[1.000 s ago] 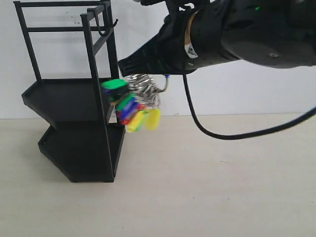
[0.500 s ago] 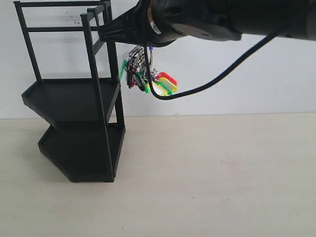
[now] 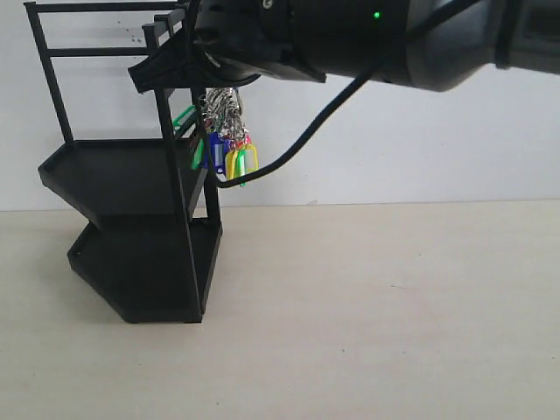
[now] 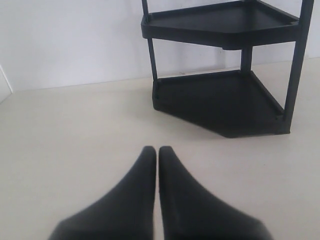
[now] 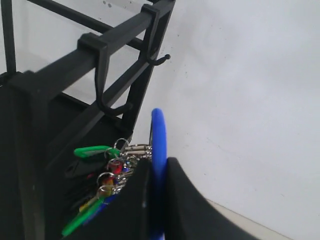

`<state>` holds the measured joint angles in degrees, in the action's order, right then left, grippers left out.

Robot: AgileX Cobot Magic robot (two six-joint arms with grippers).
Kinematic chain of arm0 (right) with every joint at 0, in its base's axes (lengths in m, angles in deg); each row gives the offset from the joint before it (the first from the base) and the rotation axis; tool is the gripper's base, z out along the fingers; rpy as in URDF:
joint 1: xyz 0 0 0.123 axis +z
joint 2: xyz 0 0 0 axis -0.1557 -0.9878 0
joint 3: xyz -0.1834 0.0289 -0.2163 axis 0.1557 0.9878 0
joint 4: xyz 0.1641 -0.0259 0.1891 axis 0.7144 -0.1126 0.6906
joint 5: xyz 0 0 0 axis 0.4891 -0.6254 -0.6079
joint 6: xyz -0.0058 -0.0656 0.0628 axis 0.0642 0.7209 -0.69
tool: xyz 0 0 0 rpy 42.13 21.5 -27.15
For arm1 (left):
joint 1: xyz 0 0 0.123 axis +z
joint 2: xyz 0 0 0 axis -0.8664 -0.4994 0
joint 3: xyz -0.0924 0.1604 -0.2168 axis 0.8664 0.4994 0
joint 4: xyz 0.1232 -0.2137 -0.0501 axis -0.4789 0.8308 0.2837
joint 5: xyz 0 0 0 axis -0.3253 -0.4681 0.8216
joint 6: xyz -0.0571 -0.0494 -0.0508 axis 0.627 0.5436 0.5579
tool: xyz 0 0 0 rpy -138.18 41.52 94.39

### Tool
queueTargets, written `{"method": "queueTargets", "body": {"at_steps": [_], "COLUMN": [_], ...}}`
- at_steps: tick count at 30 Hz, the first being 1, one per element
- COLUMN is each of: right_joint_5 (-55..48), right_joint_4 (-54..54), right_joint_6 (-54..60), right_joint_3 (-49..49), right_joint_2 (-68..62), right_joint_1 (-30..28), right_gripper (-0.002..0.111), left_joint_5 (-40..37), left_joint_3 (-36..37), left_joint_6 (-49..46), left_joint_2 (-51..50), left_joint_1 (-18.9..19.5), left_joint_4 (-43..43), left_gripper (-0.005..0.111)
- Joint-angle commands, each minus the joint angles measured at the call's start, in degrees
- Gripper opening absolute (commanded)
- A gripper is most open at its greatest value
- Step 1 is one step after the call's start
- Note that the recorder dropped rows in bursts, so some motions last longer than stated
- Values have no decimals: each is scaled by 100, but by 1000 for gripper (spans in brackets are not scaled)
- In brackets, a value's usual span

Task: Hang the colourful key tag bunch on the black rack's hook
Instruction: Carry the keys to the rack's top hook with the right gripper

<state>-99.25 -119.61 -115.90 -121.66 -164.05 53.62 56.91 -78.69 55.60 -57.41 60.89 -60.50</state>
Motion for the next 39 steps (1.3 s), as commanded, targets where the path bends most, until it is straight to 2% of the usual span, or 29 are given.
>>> {"method": "queueTargets", "body": {"at_steps": [1,12,19,30,39], "right_joint_5": [-27,181,140,167,438], "right_joint_4": [-119,-74,197,965,1003], "right_joint_6": [43,-117,113,720,868], "right_joint_3": [-91,-142,-616,-627,-627], "right_joint_2": [12,-87,-285,-454,-454], "right_joint_1": [-5,-5,-5,-5,-5], "right_gripper": [0,0,0,0,2], "left_joint_5": [46,46,46,46,46], "left_joint_3": [-8,-8,-8,-8,-8], "left_joint_6": [-6,-6,-6,-6,-6], "left_joint_2": [12,12,12,12,12], "left_joint_1": [-7,-7,-7,-7,-7], "left_joint_4": [20,20,20,20,20], "left_gripper": [4,4,4,4,4]}}
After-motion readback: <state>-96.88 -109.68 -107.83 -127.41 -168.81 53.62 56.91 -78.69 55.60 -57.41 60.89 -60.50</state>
